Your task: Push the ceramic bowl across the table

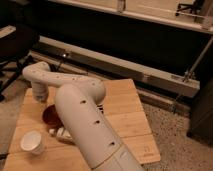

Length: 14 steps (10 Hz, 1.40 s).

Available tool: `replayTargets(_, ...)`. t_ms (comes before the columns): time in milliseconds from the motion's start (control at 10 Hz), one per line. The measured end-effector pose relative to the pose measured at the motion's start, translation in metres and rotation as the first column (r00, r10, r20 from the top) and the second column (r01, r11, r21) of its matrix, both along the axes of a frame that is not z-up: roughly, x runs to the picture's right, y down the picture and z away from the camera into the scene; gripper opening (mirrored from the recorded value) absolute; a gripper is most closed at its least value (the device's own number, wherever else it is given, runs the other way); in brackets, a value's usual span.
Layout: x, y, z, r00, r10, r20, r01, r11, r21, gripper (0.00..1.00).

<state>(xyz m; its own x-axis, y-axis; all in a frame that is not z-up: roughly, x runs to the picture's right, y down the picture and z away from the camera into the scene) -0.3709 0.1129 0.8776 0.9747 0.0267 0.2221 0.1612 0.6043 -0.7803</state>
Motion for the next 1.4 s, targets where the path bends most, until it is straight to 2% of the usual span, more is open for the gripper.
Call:
replayTargets(300, 0.027, 0.004, 0.004, 0.999, 0.046, -0.018, -0.047, 0.9984, -0.031, 0.00)
replayTargets(500, 0.040, 0.004, 0.005, 0.998, 0.057, -0.027, -0.058, 0.9975, -0.040, 0.00)
replayTargets(800, 0.046, 0.005, 0.001, 0.998, 0.061, -0.014, -0.061, 0.9970, -0.046, 0.00)
replayTargets(1100, 0.042, 0.007, -0.017, 0.998, 0.012, 0.067, -0.009, 0.9994, -0.032, 0.00)
replayTargets(1200, 0.036, 0.010, -0.027, 0.994, 0.006, 0.106, -0.002, 0.9994, -0.034, 0.00)
replayTargets(1400, 0.041, 0.015, -0.036, 0.990, 0.000, 0.143, 0.006, 0.9989, -0.046, 0.00)
